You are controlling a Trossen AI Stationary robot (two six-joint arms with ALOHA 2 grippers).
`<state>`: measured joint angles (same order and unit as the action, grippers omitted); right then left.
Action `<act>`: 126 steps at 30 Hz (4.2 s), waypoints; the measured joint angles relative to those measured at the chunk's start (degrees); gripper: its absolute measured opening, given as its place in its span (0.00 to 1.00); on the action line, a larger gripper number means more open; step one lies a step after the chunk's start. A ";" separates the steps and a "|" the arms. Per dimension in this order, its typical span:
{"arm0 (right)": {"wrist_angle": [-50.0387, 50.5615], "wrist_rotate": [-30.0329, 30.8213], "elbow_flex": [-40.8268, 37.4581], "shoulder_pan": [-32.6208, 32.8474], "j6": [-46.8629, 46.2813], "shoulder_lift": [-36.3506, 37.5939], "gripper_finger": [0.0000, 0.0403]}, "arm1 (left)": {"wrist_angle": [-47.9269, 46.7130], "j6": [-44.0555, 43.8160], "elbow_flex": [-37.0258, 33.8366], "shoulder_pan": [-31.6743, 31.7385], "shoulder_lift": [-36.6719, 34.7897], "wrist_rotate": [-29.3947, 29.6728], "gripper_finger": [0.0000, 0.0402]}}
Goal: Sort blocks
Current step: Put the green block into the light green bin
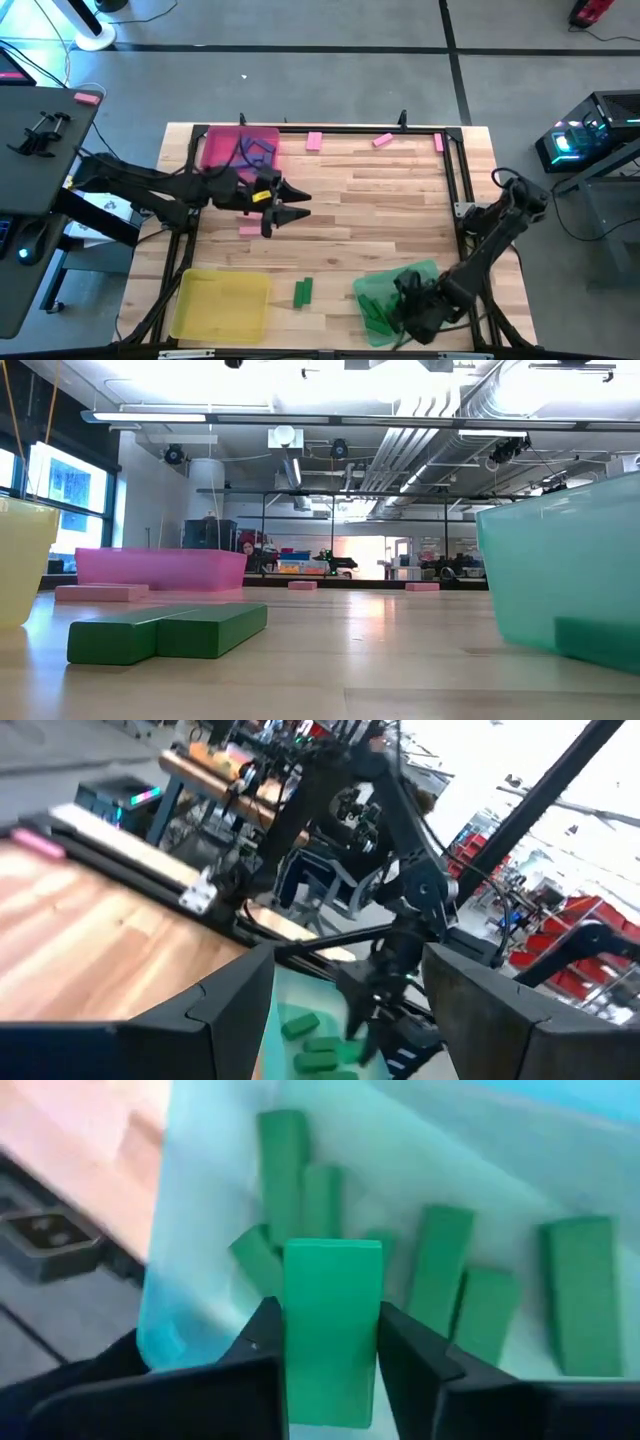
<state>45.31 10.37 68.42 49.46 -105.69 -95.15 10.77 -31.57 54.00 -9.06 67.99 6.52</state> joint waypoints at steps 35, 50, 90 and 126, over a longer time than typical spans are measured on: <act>12.75 1.56 13.18 -5.19 32.65 0.22 0.55 | -36.51 20.86 14.08 -19.47 35.33 -9.00 0.55; 12.72 3.17 13.16 -5.23 34.00 0.22 0.55 | -33.70 9.06 14.04 -16.78 39.94 -12.48 0.00; 12.94 6.17 13.14 -8.47 33.97 0.20 0.55 | -40.87 13.45 10.43 -6.93 37.53 -17.88 0.00; 13.15 8.69 13.11 -8.60 32.16 0.17 0.55 | -29.98 17.74 10.61 -0.46 42.33 -22.57 0.00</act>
<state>58.46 19.06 81.54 40.86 -73.53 -94.98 -19.20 -13.84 64.61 -9.52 110.32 -16.04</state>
